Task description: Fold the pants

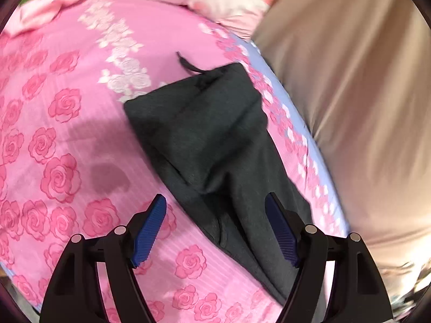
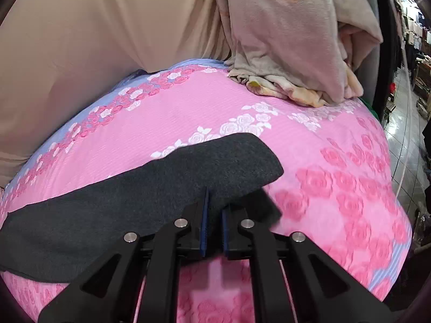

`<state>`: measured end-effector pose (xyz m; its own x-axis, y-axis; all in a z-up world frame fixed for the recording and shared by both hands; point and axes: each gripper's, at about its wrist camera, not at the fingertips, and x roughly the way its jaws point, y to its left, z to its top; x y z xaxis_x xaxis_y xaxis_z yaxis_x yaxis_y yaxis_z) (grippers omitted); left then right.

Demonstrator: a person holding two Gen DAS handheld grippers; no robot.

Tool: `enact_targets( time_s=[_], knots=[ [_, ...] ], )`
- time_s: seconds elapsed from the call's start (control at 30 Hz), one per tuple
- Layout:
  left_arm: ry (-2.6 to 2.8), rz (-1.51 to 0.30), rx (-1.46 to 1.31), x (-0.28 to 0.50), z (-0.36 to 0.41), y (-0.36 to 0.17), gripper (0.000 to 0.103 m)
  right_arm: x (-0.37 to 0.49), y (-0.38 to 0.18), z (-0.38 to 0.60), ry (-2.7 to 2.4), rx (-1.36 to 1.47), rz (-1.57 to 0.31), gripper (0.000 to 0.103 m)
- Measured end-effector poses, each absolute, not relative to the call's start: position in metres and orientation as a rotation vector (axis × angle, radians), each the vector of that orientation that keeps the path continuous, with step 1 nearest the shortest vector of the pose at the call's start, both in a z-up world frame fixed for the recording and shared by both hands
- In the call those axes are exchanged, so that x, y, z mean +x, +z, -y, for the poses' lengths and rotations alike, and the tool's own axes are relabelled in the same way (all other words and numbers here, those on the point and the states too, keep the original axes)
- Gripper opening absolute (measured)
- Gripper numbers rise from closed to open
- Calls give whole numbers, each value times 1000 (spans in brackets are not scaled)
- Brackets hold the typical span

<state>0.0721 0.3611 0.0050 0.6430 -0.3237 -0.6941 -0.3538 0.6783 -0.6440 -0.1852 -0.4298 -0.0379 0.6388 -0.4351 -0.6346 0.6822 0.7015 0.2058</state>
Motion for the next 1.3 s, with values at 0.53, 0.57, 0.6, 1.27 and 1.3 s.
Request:
enact_targets(
  time_s=[0.53,0.57,0.6,1.27,1.3],
  knots=[
    [-75,-1036,-885,144,-368,-7,2,-185,2,330,-565,355,-486,37],
    [-78,-1000,-850,140,-369,11,2,-183,5,326,-560,345,-481,37],
    [-88,-964,-827,135,-371,29,2,-181,8,322,-546,333,-478,37],
    [44,-985,-853,130,-400,9,9,-144,-23,273,-394,299,-572,42],
    [36,-959,-844,126,-400,20,8,-145,-23,273,-397,298,-571,42]
  ],
)
